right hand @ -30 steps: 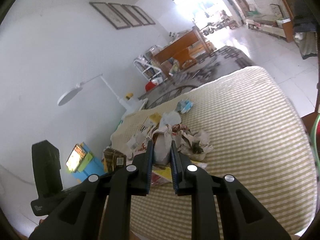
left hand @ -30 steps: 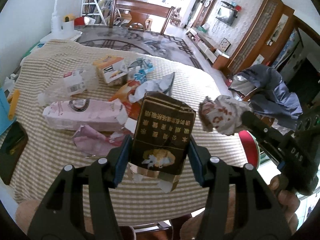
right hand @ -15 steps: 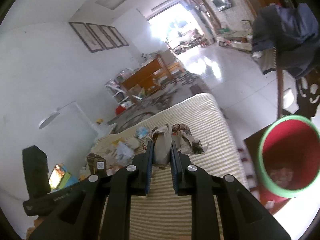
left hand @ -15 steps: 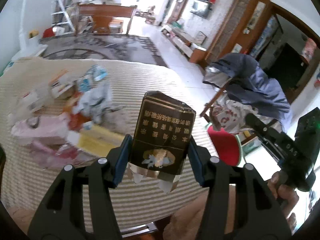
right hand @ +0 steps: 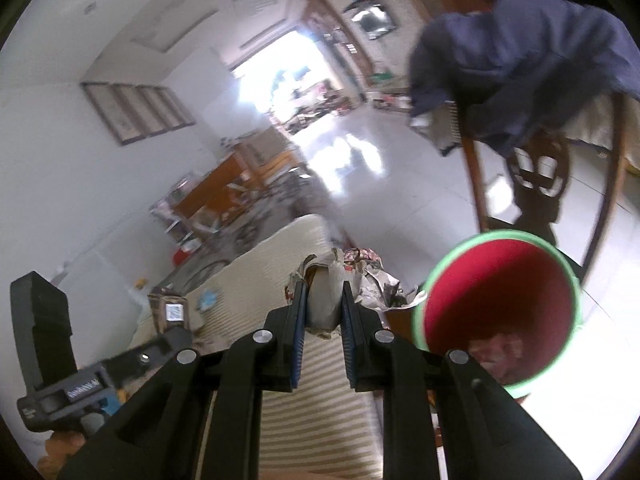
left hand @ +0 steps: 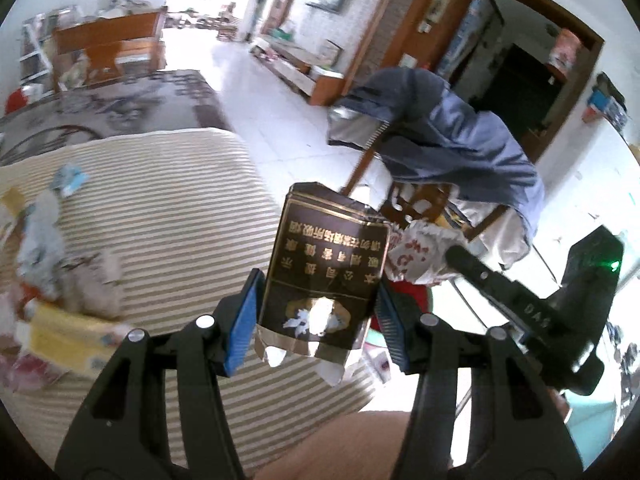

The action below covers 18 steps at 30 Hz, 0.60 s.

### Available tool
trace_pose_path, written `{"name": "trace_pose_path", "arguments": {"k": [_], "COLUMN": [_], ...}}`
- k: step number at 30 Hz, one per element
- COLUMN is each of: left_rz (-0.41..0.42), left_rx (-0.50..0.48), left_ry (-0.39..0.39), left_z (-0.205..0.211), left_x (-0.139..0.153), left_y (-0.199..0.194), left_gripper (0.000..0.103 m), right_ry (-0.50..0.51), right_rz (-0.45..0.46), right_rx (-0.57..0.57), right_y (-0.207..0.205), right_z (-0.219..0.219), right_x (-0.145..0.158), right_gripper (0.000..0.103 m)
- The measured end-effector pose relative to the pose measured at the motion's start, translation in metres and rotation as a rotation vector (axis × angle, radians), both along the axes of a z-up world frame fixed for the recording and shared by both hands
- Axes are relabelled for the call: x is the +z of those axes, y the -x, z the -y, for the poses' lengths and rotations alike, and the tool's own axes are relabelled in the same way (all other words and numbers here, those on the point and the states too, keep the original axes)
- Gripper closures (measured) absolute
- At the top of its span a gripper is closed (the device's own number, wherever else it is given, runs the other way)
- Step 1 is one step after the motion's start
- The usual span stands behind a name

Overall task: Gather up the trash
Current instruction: 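Carry both items to the red bucket and open both tools to release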

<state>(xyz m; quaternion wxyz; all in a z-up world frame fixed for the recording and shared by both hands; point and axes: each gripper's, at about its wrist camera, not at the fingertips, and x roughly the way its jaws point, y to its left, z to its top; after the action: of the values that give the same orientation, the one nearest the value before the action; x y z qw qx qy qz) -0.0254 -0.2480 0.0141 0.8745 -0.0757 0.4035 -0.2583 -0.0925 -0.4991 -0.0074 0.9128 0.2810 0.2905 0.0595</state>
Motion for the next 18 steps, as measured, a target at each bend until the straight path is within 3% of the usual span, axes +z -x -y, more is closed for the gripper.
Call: {"name": "trace_pose_path", "arguments": {"k": [4, 11, 18], "left_rz": [-0.014, 0.018, 0.026], "left_rx": [-0.087, -0.247, -0.302], "left_ry": [-0.014, -0.138, -0.206], "left_z": [0.035, 0.101, 0.136], "left_x": [-0.005, -0.019, -0.031], "left_y": [-0.013, -0.026, -0.035], "left_gripper": [0.051, 0.051, 0.051], "right_ry": [-0.021, -0.051, -0.061], "right_rz": [-0.037, -0.087, -0.102], "right_rx": [-0.084, -0.180, -0.214], "right_y": [0.003, 0.009, 0.009], "right_z": [0.030, 0.066, 0.078], "right_x": [-0.018, -0.045, -0.058], "right_gripper": [0.087, 0.087, 0.085]}}
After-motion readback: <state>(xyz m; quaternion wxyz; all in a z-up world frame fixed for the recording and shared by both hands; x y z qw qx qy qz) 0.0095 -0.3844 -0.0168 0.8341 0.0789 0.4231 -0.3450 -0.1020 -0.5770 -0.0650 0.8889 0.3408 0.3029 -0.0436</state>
